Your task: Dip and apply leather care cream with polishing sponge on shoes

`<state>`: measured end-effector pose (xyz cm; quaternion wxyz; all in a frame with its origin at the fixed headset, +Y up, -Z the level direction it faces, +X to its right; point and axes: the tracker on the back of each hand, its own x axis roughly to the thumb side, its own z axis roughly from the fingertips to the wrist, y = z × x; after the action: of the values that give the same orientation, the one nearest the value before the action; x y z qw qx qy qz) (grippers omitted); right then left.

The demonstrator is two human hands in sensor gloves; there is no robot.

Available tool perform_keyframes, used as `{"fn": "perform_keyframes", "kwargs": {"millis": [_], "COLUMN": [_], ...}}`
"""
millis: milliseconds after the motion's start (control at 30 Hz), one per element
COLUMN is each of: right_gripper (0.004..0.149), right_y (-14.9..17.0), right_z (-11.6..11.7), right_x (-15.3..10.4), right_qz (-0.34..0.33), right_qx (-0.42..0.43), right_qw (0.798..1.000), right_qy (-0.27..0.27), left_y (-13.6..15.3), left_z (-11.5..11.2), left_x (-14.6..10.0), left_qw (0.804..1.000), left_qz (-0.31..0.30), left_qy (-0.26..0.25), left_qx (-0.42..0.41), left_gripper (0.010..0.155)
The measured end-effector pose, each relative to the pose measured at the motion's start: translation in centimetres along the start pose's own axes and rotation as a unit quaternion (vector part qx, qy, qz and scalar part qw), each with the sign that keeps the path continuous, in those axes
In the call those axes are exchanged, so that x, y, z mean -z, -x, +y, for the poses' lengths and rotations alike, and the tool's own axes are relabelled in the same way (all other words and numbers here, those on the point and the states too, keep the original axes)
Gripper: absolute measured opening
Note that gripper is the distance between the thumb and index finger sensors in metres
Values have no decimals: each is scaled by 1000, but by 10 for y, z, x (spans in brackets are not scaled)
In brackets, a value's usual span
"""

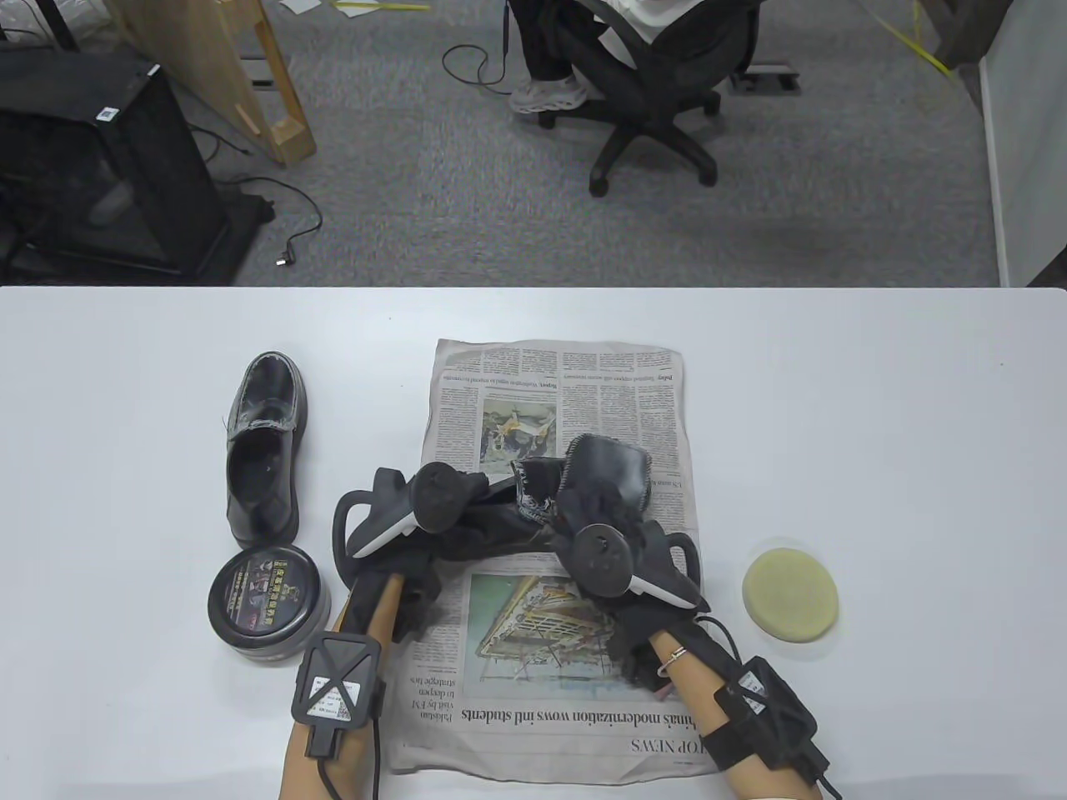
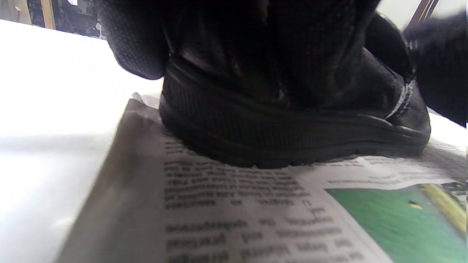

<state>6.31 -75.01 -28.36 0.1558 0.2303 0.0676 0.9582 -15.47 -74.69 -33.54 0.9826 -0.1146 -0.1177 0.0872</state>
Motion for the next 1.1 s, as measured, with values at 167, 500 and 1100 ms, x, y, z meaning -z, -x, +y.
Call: {"fn": "perform_keyframes", "kwargs": {"millis": [167,500,1100], "right_gripper": [62,62,63], "right_y": [-21,44,-18], "right_z": [-10,-20,-12], "right_x": [36,52,33], "right_qz": [1,151,-2], "right_qx": [-21,-54,-30], "right_qw": [999,987,1000], "right_qy": [31,-22,6], "left_y": [0,3,-1], "left_z": [0,-2,-1], "left_x": [0,-1,0], "left_qw": [1000,1000,1000], "left_qz": [-4,5,-7], "left_qy": [2,-4,5], "left_qx": [4,-15,3], "left_gripper": [72,75,71]}}
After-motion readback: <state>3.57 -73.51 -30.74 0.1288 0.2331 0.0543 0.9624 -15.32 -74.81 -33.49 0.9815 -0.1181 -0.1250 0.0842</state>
